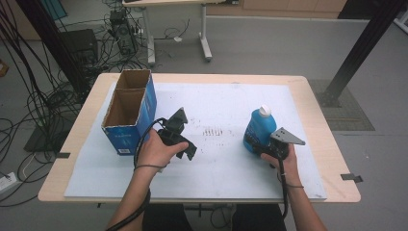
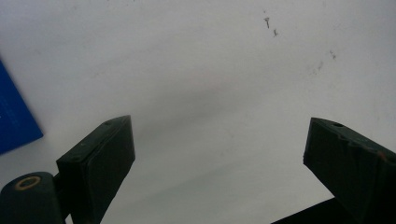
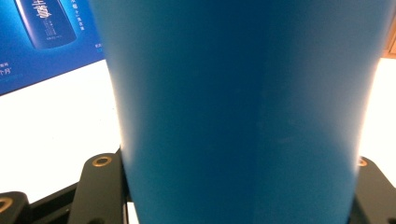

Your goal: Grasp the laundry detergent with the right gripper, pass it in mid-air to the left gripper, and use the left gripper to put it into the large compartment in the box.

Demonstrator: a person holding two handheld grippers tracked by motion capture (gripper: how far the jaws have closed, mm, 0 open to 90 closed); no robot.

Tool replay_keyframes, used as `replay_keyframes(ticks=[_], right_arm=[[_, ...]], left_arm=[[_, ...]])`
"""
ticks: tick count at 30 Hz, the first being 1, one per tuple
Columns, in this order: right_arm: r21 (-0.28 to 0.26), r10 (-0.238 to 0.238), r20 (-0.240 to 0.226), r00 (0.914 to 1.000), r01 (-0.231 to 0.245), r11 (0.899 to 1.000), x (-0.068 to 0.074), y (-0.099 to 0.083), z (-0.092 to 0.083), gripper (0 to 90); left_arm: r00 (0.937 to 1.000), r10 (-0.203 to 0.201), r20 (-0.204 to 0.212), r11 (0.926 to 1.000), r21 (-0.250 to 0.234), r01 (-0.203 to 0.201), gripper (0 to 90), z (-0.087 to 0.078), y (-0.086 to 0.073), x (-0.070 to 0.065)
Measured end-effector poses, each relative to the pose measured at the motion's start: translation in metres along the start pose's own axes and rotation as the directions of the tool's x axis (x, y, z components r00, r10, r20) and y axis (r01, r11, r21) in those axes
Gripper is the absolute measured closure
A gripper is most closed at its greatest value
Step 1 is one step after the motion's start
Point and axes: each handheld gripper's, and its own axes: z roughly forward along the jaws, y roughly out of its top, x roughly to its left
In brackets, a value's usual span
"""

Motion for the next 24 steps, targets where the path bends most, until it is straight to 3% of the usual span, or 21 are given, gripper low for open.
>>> replay_keyframes(ticks=[24], right_arm=[[0.002, -0.026, 0.007, 0.9996, 0.026, 1.000, 0.0006, 0.0005, -0.0003, 40.8]], left_arm=[[1.0000, -0.003, 0.000, 1.0000, -0.003, 0.003, 9.3, -0.0005, 0.0001, -0.0020]])
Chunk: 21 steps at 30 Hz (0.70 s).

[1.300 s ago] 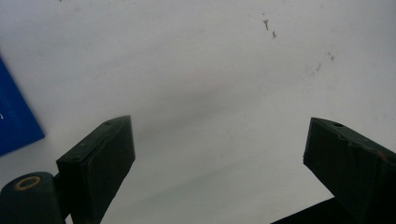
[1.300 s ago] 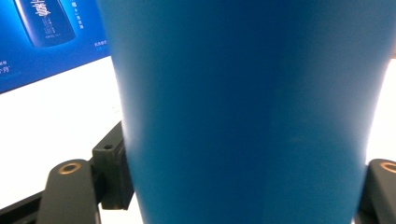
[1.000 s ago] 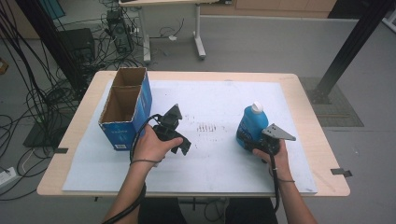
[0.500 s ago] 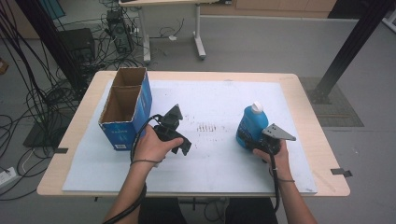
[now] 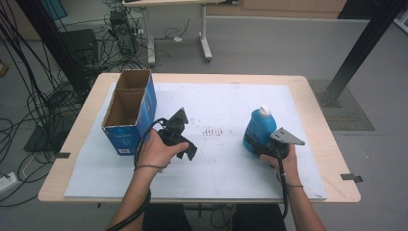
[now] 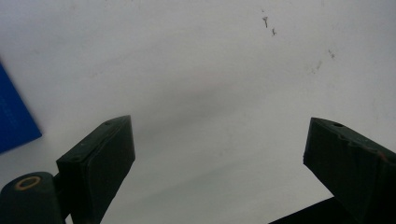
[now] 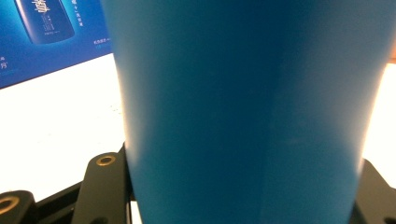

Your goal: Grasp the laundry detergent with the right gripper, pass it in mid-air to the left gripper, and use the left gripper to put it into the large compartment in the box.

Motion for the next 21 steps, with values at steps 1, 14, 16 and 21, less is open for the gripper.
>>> replay_keyframes(ticks=[1, 14, 16, 21], right_arm=[[0.002, 0.000, -0.001, 1.0000, 0.000, 1.000, 0.0000, 0.0002, 0.0001, 40.8], [0.006, -0.002, 0.000, 1.0000, 0.002, 1.000, -0.0001, 0.0007, 0.0002, 40.8], [0.007, -0.002, 0.000, 1.0000, 0.002, 1.000, 0.0000, 0.0007, 0.0001, 40.8], [0.009, -0.001, 0.003, 1.0000, 0.001, 1.000, 0.0006, 0.0007, 0.0000, 40.8]], left_arm=[[1.0000, 0.009, -0.002, 1.0000, 0.001, -0.009, 9.3, -0.0005, 0.0004, 0.0002], [0.9999, 0.012, -0.001, 0.9999, -0.002, -0.012, 9.3, -0.0021, 0.0011, -0.0010], [0.9999, 0.010, 0.000, 0.9999, -0.002, -0.010, 9.3, -0.0023, 0.0011, -0.0010], [0.9999, 0.011, -0.001, 0.9999, -0.005, -0.011, 9.3, -0.0033, 0.0013, -0.0010]])
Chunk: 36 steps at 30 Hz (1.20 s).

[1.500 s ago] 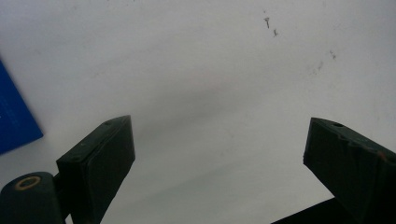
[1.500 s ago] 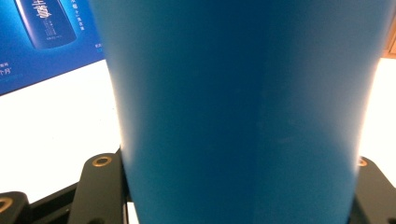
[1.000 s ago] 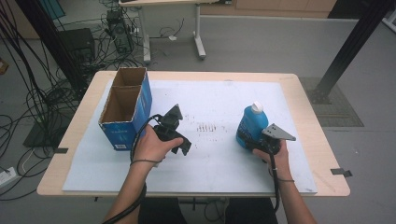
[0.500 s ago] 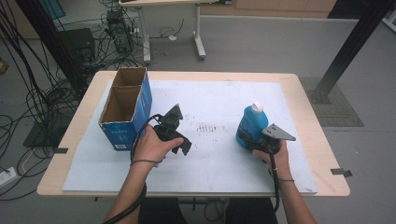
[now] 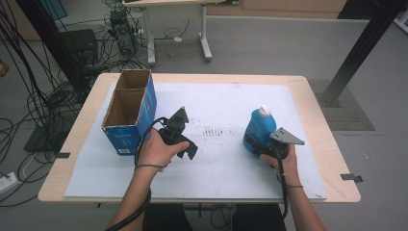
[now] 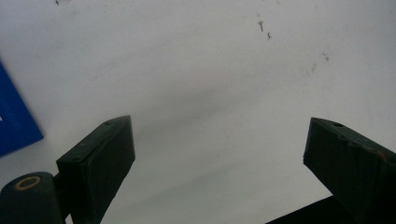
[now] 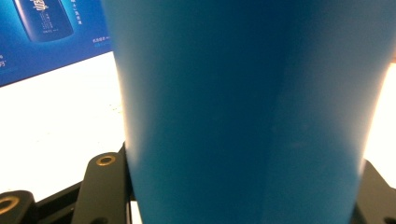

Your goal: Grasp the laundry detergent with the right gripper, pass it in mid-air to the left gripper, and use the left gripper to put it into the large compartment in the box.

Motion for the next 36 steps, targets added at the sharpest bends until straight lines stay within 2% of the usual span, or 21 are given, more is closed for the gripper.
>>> replay_keyframes(ticks=[7, 15, 36], right_arm=[[-0.001, -0.002, 0.001, 1.0000, 0.002, 1.000, 0.0003, 0.0000, 0.0000, 40.9], [-0.006, -0.011, 0.000, 0.9999, 0.011, 1.000, 0.0003, -0.0005, 0.0000, 41.0], [-0.012, -0.019, 0.003, 0.9998, 0.019, 1.000, 0.0007, -0.0009, -0.0003, 41.4]], left_arm=[[1.0000, -0.006, 0.002, 1.0000, -0.004, 0.006, 9.3, -0.0001, -0.0002, -0.0007], [1.0000, 0.006, -0.001, 1.0000, -0.003, -0.006, 9.3, -0.0016, 0.0000, -0.0011], [0.9999, -0.014, -0.001, 0.9999, 0.000, 0.014, 9.3, -0.0017, 0.0018, -0.0014]])
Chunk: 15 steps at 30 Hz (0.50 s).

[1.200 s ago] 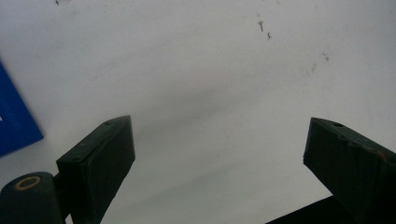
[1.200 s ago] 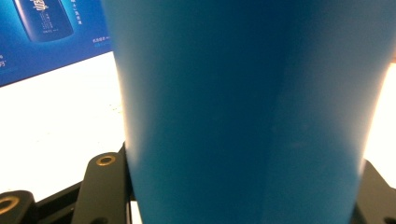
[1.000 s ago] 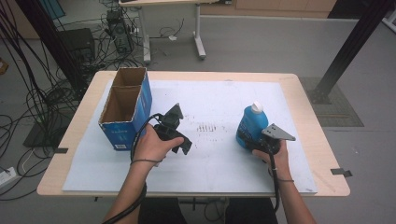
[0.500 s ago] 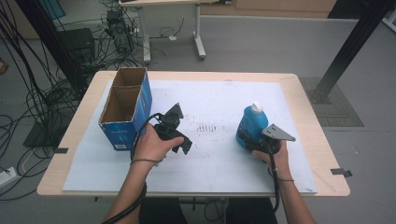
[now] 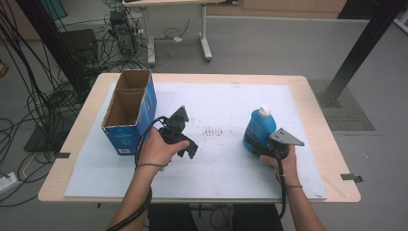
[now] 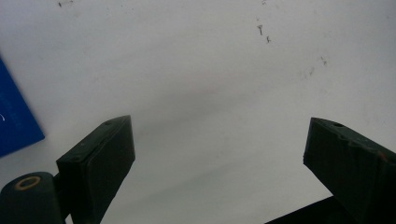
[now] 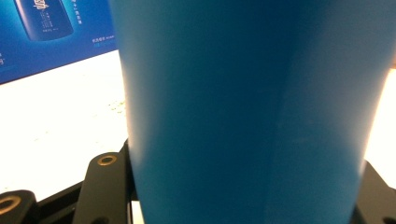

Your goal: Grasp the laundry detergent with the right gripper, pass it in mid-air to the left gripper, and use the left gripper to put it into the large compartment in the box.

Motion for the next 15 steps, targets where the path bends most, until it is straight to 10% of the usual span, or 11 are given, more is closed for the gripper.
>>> replay_keyframes(ticks=[15], right_arm=[[0.003, 0.003, 0.003, 1.0000, -0.003, 1.000, 0.0004, 0.0004, -0.0003, 41.5]], left_arm=[[0.9999, 0.016, 0.003, 0.9998, -0.009, -0.016, 9.3, -0.0076, 0.0009, -0.0031]])
